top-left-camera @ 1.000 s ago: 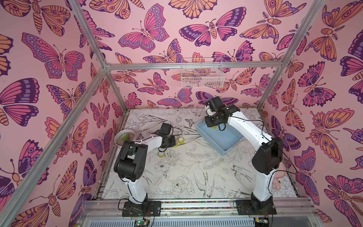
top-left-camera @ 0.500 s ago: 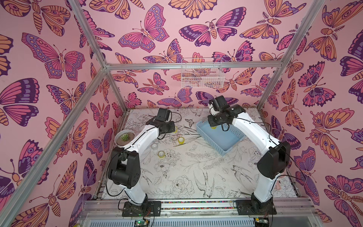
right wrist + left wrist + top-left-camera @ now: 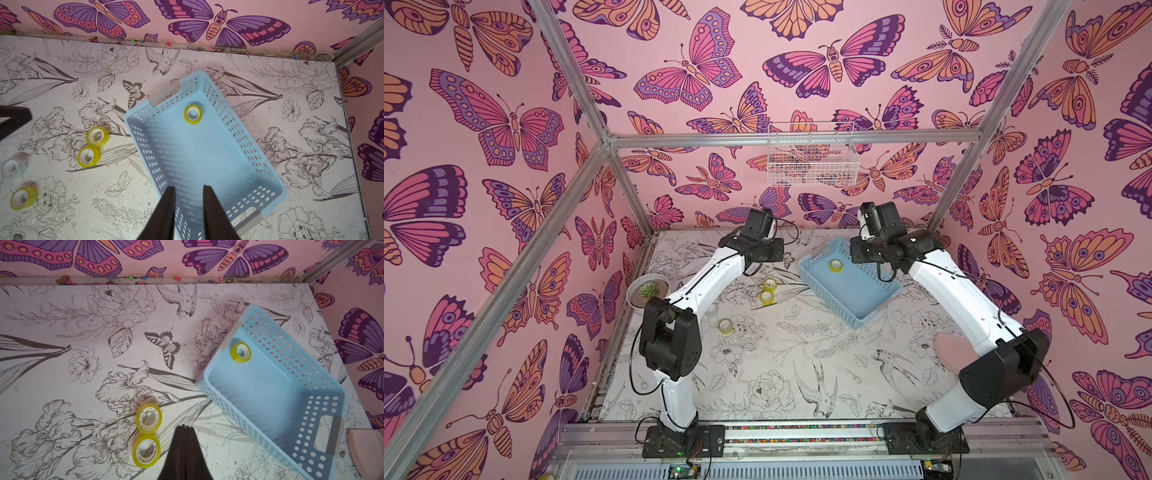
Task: Put the transparent tape into the storage box
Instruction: Pick up the tape from the center of the board.
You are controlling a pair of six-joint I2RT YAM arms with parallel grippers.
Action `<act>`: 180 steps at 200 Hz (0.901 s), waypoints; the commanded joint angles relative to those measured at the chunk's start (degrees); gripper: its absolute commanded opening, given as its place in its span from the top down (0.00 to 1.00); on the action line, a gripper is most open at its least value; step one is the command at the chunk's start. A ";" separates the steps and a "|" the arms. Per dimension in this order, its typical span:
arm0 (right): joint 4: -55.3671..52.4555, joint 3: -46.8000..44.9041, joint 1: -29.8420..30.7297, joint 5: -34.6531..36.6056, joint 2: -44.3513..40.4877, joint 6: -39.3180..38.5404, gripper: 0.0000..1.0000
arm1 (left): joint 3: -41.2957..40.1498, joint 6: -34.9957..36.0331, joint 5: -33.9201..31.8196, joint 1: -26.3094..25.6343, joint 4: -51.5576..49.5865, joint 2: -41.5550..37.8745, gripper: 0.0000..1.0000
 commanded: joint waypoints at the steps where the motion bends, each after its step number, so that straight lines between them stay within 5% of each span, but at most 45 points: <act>1: -2.23 2.69 0.00 -5.46 4.30 -0.93 0.68 | -0.28 0.02 -0.76 0.32 -1.70 0.30 1.00; 43: -2.15 8.30 1.69 -18.21 15.15 -0.06 0.63 | -11.32 -4.87 -5.98 3.96 1.30 -9.64 1.00; 79: -2.24 18.59 6.45 -20.20 25.94 -1.79 0.60 | -22.98 -7.82 -9.56 7.13 2.64 -21.07 0.98; 111: -3.04 26.97 10.42 -19.76 34.06 -2.95 0.60 | -30.82 -9.31 -11.03 9.25 2.87 -28.18 0.78; 148: -2.11 31.96 13.61 -16.94 42.20 -5.02 0.60 | -35.92 -10.90 -10.64 11.04 3.23 -32.89 0.43; 180: -0.17 33.54 14.76 -14.14 46.07 -6.41 0.60 | -38.43 -11.95 -10.49 11.20 3.65 -35.03 0.31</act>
